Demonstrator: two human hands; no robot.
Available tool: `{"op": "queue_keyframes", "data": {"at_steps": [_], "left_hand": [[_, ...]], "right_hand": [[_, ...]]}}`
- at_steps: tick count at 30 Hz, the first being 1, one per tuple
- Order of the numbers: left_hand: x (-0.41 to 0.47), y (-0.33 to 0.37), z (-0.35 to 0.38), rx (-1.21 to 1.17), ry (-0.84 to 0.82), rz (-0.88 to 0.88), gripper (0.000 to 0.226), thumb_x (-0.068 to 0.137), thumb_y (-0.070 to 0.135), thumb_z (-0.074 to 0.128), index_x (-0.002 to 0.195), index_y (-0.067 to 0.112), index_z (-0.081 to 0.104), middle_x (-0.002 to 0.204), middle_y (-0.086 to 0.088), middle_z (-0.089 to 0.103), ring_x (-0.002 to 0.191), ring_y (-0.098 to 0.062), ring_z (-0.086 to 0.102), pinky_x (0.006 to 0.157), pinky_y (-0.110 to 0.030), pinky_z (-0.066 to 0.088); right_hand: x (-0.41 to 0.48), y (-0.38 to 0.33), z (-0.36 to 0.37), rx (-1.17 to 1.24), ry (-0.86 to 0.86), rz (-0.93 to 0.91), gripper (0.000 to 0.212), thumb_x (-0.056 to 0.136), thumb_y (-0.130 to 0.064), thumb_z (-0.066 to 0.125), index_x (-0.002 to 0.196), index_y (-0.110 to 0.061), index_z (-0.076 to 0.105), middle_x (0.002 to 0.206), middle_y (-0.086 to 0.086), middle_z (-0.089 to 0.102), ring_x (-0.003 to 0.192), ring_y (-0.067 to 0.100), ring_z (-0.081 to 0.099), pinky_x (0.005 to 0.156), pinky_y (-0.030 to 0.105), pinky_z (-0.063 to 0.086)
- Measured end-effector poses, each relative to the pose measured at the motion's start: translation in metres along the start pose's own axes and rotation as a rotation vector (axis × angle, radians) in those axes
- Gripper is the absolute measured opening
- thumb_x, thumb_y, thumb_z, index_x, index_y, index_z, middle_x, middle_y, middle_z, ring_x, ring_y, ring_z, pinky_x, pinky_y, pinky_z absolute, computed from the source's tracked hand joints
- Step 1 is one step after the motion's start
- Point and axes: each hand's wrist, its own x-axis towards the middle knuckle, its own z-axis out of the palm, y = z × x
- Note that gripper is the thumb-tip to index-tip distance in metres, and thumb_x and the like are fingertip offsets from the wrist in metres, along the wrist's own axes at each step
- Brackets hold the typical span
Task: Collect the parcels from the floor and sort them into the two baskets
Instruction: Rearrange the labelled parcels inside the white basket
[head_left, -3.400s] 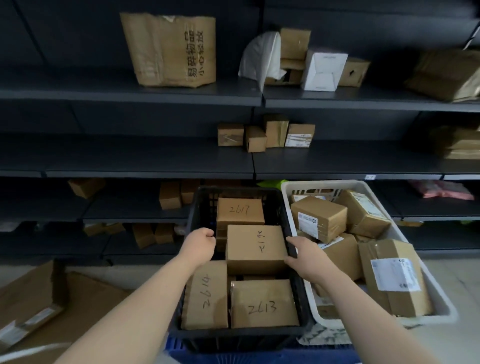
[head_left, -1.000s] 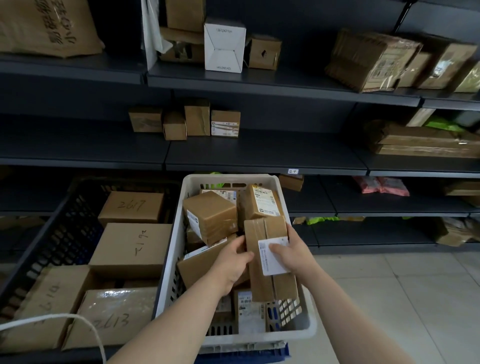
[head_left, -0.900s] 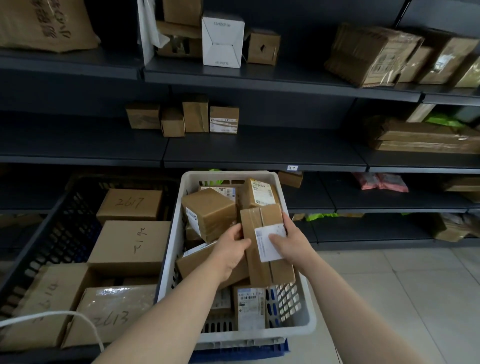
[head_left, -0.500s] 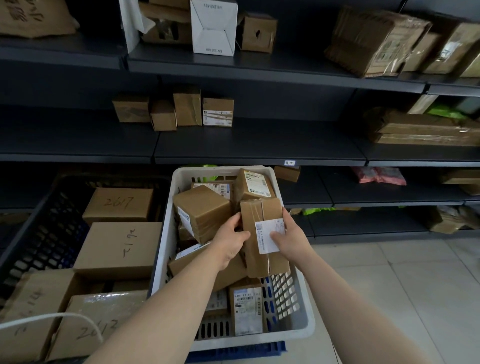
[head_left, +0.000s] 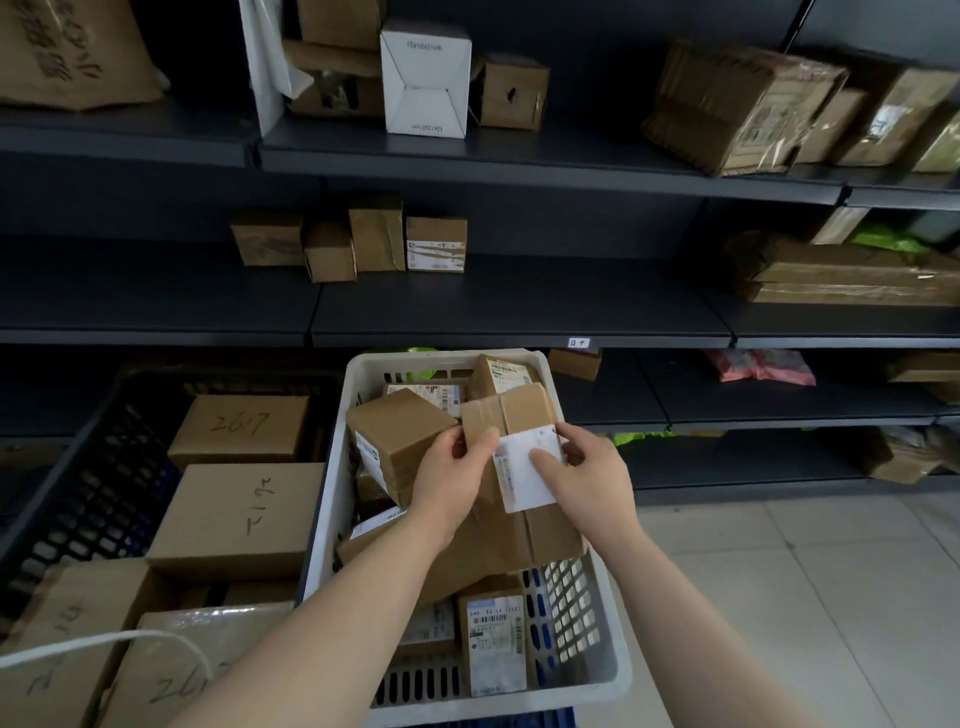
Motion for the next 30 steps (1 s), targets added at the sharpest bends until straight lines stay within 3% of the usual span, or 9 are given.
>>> {"op": "queue_keyframes", "data": {"at_steps": [4, 6, 9, 11, 15, 17, 20, 24, 30], "left_hand": [[0.016, 0.017, -0.017, -0.185, 0.059, 0.062, 0.082, 0.08, 0.058, 0.065, 0.147, 0.045, 0.02, 0.142, 0.013, 0.044, 0.129, -0.013, 0.044, 0.108, -0.044, 0.038], [0.027, 0.026, -0.027, -0.28, 0.058, 0.042, 0.081, 0.075, 0.059, 0.068, 0.141, 0.053, 0.022, 0.139, 0.01, 0.048, 0.125, -0.016, 0.05, 0.104, -0.049, 0.044], [0.045, 0.034, -0.043, -0.417, 0.09, -0.006, 0.061, 0.085, 0.048, 0.066, 0.136, 0.043, 0.033, 0.125, 0.003, 0.058, 0.112, -0.021, 0.06, 0.094, -0.052, 0.051], [0.057, 0.034, -0.053, -0.426, 0.102, -0.059, 0.061, 0.086, 0.049, 0.065, 0.137, 0.037, 0.033, 0.126, 0.001, 0.059, 0.111, -0.021, 0.06, 0.093, -0.049, 0.052], [0.081, 0.028, -0.07, -0.169, 0.142, -0.211, 0.097, 0.057, 0.086, 0.057, 0.139, 0.037, 0.036, 0.135, 0.0, 0.053, 0.117, -0.026, 0.055, 0.1, -0.049, 0.046], [0.093, 0.027, -0.08, -0.003, 0.177, -0.236, 0.095, 0.062, 0.087, 0.046, 0.14, 0.032, 0.04, 0.138, -0.002, 0.048, 0.119, -0.027, 0.052, 0.103, -0.05, 0.043], [0.101, 0.031, -0.093, 0.051, 0.125, -0.248, 0.097, 0.063, 0.087, 0.039, 0.139, 0.028, 0.043, 0.131, -0.005, 0.058, 0.114, -0.027, 0.056, 0.102, -0.048, 0.044], [0.103, 0.028, -0.104, 0.031, 0.11, -0.279, 0.064, 0.088, 0.07, 0.04, 0.125, 0.02, 0.055, 0.112, -0.006, 0.065, 0.102, -0.026, 0.06, 0.091, -0.038, 0.046], [0.109, 0.023, -0.113, 0.033, 0.068, -0.176, 0.052, 0.092, 0.062, 0.041, 0.126, 0.026, 0.059, 0.109, 0.001, 0.068, 0.099, -0.02, 0.064, 0.085, -0.036, 0.05]], "right_hand": [[0.018, -0.033, 0.006, -0.119, 0.001, -0.223, 0.052, 0.091, -0.032, 0.06, 0.142, -0.026, 0.048, 0.126, -0.003, 0.048, 0.115, 0.013, 0.047, 0.091, 0.03, 0.049], [0.033, -0.048, 0.011, -0.153, -0.043, -0.373, 0.047, 0.093, -0.023, 0.057, 0.14, -0.024, 0.051, 0.135, -0.005, 0.051, 0.123, 0.012, 0.046, 0.103, 0.034, 0.045], [0.06, -0.066, 0.023, -0.242, -0.172, -0.43, 0.048, 0.096, -0.015, 0.05, 0.143, -0.026, 0.048, 0.146, -0.005, 0.048, 0.135, 0.016, 0.04, 0.114, 0.042, 0.033], [0.076, -0.071, 0.035, -0.339, -0.249, -0.417, 0.05, 0.097, -0.016, 0.043, 0.144, -0.034, 0.044, 0.149, -0.004, 0.045, 0.137, 0.021, 0.037, 0.115, 0.048, 0.027], [0.095, -0.083, 0.051, -0.524, -0.272, -0.343, 0.048, 0.101, -0.027, 0.033, 0.145, -0.043, 0.037, 0.148, 0.0, 0.043, 0.136, 0.025, 0.036, 0.114, 0.052, 0.024], [0.101, -0.093, 0.052, -0.584, -0.217, -0.37, 0.043, 0.1, -0.031, 0.037, 0.142, -0.038, 0.044, 0.143, -0.002, 0.049, 0.127, 0.021, 0.046, 0.11, 0.047, 0.034], [0.108, -0.104, 0.053, -0.501, -0.312, -0.352, 0.041, 0.097, -0.031, 0.05, 0.138, -0.032, 0.053, 0.135, -0.003, 0.057, 0.108, 0.016, 0.059, 0.093, 0.037, 0.052], [0.106, -0.105, 0.057, -0.479, -0.43, -0.413, 0.046, 0.093, -0.032, 0.06, 0.139, -0.03, 0.052, 0.142, -0.008, 0.052, 0.119, 0.011, 0.054, 0.102, 0.032, 0.047], [0.099, -0.085, 0.051, -0.446, -0.271, -0.349, 0.067, 0.081, -0.052, 0.067, 0.142, -0.032, 0.048, 0.149, -0.005, 0.042, 0.14, 0.017, 0.032, 0.118, 0.041, 0.023]]}}
